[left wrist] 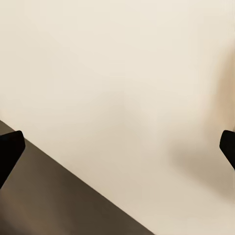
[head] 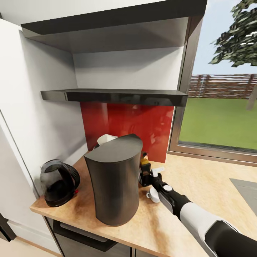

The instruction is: Set up a coffee station on the kitchen countertop: keep the coffee maker on the countertop, move the bottle of coffee from the kitchen shelf to the counter next to the coffee maker, place a paper coffee filter on top of the coffee maker, put the saucer next to the coffee maker with the coffee cup on the saucer, and place the electric kettle next to the coffee maker.

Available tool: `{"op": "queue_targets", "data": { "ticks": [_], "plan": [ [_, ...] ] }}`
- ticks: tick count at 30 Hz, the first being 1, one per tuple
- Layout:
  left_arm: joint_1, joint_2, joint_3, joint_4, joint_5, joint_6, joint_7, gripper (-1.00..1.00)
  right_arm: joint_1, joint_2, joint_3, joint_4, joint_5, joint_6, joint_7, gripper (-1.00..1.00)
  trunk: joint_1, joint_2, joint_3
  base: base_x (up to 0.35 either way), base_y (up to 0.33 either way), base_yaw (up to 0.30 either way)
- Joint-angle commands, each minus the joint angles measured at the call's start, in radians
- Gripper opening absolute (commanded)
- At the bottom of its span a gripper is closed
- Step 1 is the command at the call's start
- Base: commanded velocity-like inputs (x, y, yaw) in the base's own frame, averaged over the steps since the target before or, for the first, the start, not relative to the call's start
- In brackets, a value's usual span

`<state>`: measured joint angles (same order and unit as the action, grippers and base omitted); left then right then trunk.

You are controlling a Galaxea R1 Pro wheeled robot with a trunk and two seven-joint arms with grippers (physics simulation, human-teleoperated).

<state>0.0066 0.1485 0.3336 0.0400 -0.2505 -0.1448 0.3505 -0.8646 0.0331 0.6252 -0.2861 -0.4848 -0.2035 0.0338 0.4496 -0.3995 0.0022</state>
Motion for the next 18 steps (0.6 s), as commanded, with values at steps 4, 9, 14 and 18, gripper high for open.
{"op": "queue_targets", "data": {
  "ticks": [4, 9, 14, 18],
  "plan": [
    [0.0, 0.002, 0.009, 0.003, -0.01, -0.006, 0.004, 1.0, 0.001, 0.001, 0.005, 0.002, -0.012, -0.005, 0.005, -1.0, 0.0, -0.001, 0.0, 0.0, 0.0, 0.0],
    [0.0, 0.002, 0.009, 0.002, -0.01, -0.006, 0.004, 1.0, 0.001, 0.008, 0.005, 0.002, -0.012, -0.005, 0.005, -1.0, 0.0, -0.001, 0.0, 0.0, 0.104, 0.0],
    [0.0, 0.002, 0.009, 0.003, -0.01, -0.007, 0.004, 1.0, 0.001, 0.012, 0.005, 0.002, -0.012, -0.005, 0.005, -1.0, 0.0, -0.001, 0.0, 0.0, 0.042, 0.0],
    [0.0, 0.002, 0.009, 0.003, -0.01, -0.006, 0.004, 1.0, 0.001, 0.011, 0.004, 0.002, -0.011, -0.009, 0.003, -1.0, 0.0, -0.001, 0.0, 0.0, 0.004, 0.0]
  ]
}}
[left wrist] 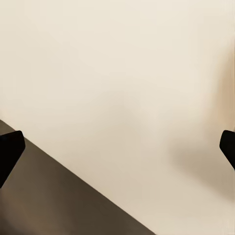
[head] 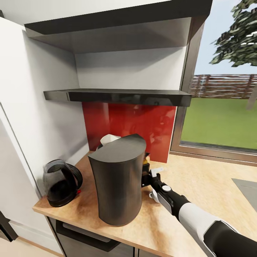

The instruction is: Set up a coffee station on the kitchen countertop: keep the coffee maker on the countertop, move the bottle of coffee from the kitchen shelf to the counter next to the coffee maker, place a paper coffee filter on top of the coffee maker, put the saucer next to the coffee maker with the coffee cup on the saucer, and place the electric kettle next to the coffee maker.

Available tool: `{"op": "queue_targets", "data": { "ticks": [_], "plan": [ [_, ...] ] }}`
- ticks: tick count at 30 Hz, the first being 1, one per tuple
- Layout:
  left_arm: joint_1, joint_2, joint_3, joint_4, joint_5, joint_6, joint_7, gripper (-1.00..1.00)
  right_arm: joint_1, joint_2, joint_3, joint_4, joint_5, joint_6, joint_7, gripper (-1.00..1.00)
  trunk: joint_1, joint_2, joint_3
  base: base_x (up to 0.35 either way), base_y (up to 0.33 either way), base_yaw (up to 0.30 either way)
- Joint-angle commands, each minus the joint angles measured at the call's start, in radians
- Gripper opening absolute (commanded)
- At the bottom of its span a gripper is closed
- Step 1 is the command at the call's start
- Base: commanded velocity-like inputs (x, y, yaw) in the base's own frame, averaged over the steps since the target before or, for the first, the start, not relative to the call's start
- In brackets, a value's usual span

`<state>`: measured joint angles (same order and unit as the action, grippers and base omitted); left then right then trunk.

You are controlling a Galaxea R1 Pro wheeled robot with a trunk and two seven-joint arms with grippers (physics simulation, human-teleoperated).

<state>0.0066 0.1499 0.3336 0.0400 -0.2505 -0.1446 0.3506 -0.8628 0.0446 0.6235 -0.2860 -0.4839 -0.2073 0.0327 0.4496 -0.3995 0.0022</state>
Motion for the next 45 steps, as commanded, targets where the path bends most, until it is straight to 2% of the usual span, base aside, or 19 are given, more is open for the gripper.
{"op": "queue_targets", "data": {
  "ticks": [1, 11, 12, 45],
  "plan": [
    [0.0, 0.0, 0.008, 0.003, -0.01, -0.006, 0.004, 1.0, -0.001, 0.0, 0.005, 0.002, -0.012, -0.006, 0.004, -1.0, 0.0, -0.001, 0.0, 0.0, 0.0, 0.0],
    [0.0, -0.001, 0.008, 0.003, -0.01, -0.006, 0.004, 1.0, -0.001, 0.0, 0.005, 0.004, -0.012, -0.041, 0.004, -1.0, 0.0, -0.001, 0.0, 0.0, 0.0, 0.0],
    [0.0, -0.001, 0.008, 0.003, -0.01, -0.006, 0.004, 1.0, -0.001, 0.0, 0.005, 0.004, -0.012, -0.041, 0.004, 1.0, 0.0, -0.001, 0.0, 0.0, 0.0, 0.0],
    [0.0, 0.0, 0.008, 0.003, -0.01, -0.007, 0.004, 1.0, -0.001, 0.0, 0.005, 0.004, -0.012, -0.041, 0.004, 1.0, 0.0, -0.001, 0.0, 0.0, 0.0, 0.0]
  ]
}}
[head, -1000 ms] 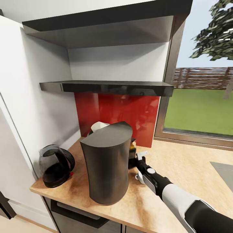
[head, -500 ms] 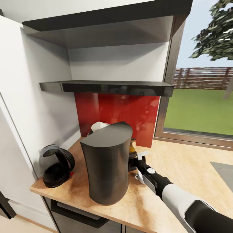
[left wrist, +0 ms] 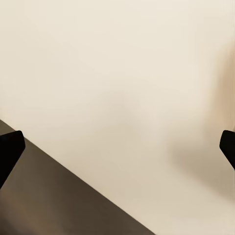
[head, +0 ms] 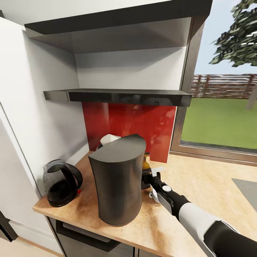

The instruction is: Set up a coffee station on the kitchen countertop: keep the coffee maker on the countertop, move the bottle of coffee from the kitchen shelf to the counter next to the coffee maker, place a paper coffee filter on top of the coffee maker, put the saucer next to the coffee maker with the coffee cup on the saucer, and place the electric kettle next to the coffee maker.

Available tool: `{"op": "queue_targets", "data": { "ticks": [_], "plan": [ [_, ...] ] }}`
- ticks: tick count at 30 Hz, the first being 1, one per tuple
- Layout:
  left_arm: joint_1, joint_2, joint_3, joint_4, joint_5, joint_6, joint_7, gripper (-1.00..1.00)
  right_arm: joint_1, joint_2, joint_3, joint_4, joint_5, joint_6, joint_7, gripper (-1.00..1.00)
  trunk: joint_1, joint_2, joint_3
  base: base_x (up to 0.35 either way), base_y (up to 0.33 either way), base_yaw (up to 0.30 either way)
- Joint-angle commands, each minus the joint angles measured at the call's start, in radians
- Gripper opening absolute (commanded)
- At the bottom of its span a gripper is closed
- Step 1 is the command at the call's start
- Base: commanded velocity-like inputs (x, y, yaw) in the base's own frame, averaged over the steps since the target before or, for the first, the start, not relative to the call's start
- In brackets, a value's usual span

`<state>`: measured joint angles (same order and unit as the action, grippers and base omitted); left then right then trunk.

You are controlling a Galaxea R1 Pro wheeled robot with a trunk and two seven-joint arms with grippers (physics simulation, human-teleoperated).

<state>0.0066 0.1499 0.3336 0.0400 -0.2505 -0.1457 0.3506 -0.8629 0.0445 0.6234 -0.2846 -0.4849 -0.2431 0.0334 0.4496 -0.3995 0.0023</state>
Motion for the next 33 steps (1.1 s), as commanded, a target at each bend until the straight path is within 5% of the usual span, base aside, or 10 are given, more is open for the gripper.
{"op": "queue_targets", "data": {
  "ticks": [1, 33],
  "plan": [
    [0.0, 0.0, 0.008, 0.003, -0.01, -0.006, 0.004, 1.0, -0.001, 0.0, 0.006, 0.002, -0.011, -0.005, 0.003, 1.0, 0.0, -0.001, 0.0, 0.0, 0.0, 0.0],
    [0.0, 0.0, 0.008, 0.003, -0.011, -0.005, 0.004, 1.0, -0.001, 0.0, 0.006, 0.001, -0.011, -0.005, 0.004, 1.0, 0.0, -0.001, 0.0, -0.026, 0.0, 0.0]
  ]
}}
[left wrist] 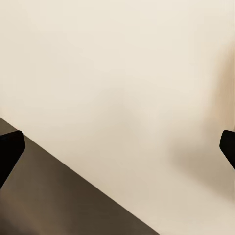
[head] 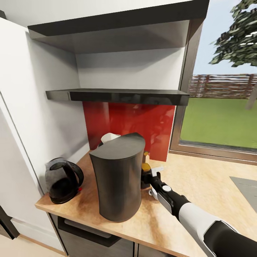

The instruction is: Set up a coffee station on the kitchen countertop: keep the coffee maker on the countertop, move the bottle of coffee from the kitchen shelf to the counter next to the coffee maker, place a paper coffee filter on top of the coffee maker, put the saucer next to the coffee maker with the coffee cup on the saucer, and place the electric kettle next to the coffee maker.

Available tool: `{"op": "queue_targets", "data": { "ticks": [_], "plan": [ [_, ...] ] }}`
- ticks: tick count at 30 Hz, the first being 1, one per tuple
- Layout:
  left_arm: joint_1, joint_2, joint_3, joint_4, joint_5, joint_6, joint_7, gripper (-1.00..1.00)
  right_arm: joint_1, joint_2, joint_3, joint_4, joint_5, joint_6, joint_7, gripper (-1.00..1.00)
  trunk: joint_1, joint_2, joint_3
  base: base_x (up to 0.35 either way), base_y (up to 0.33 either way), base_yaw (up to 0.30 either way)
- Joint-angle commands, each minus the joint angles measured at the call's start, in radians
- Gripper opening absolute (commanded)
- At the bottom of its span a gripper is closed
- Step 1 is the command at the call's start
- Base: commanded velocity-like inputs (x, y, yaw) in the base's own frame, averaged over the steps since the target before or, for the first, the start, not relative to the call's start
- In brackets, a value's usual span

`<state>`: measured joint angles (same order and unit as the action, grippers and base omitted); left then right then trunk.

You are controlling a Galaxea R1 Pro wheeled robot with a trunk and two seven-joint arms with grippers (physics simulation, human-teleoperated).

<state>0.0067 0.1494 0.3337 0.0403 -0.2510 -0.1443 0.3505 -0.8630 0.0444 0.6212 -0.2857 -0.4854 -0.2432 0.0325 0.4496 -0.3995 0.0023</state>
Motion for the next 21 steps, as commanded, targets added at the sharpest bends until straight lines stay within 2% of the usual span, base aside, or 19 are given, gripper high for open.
{"op": "queue_targets", "data": {
  "ticks": [1, 8, 21],
  "plan": [
    [-0.001, 0.0, 0.008, 0.003, -0.011, -0.006, 0.004, 1.0, -0.001, 0.0, 0.008, 0.002, -0.01, -0.005, 0.004, 1.0, 0.0, 0.0, 0.0, 0.0, -0.02, 0.0],
    [-0.001, 0.0, 0.008, 0.003, -0.011, -0.006, 0.004, 1.0, -0.001, 0.0, 0.008, 0.002, -0.01, -0.005, 0.004, 1.0, 0.0, 0.0, 0.0, 0.0, -0.114, 0.0],
    [-0.001, -0.001, 0.008, 0.004, -0.011, -0.006, 0.004, 1.0, -0.001, 0.0, 0.008, 0.003, -0.01, -0.005, 0.004, 1.0, 0.0, 0.0, 0.0, 0.0, -0.005, 0.0]
  ]
}}
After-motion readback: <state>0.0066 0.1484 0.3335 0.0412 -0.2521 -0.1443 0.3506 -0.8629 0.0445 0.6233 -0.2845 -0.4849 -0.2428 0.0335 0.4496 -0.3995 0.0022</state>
